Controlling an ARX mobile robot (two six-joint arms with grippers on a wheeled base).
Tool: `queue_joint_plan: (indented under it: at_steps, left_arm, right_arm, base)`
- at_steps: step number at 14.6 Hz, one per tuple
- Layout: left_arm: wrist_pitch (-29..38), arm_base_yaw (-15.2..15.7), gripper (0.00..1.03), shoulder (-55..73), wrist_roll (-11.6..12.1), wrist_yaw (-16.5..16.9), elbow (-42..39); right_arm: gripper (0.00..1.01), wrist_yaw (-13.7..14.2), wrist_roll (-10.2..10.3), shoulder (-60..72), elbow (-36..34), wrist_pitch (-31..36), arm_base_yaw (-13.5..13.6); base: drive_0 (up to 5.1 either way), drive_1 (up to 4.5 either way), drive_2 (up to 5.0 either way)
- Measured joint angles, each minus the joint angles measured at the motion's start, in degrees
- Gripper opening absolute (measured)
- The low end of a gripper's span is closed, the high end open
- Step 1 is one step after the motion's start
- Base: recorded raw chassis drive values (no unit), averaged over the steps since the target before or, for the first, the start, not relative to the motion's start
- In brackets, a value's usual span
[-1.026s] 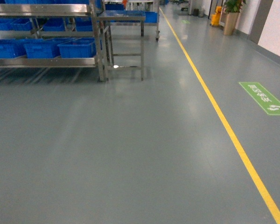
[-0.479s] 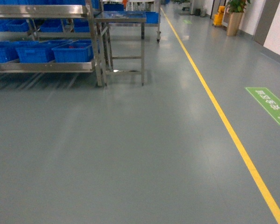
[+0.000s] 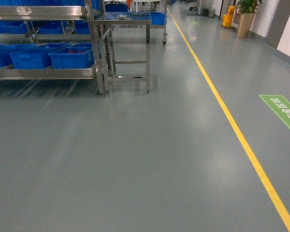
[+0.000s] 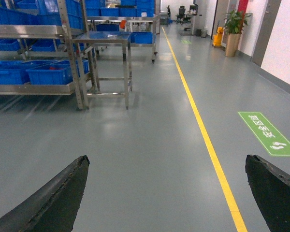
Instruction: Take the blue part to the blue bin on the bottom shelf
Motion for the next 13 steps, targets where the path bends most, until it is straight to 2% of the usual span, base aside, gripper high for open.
queue_joint_plan:
  at_steps: [10,13]
  left_arm:
    - [0.2,0.0,0.44,-0.1,0.0,0.0,0.0]
    - [0.0,0.0,0.44,0.0,0.0,0.0,0.0]
  right_arm:
    - [0.98,0.0,0.0,0.0,0.0,0.1,0.0]
    - [0.98,0.0,0.0,0.0,0.0,0.0,0.0]
  base:
    - [-2.0,-1.98,-2.0]
    - [0.0,4.37,-4.3]
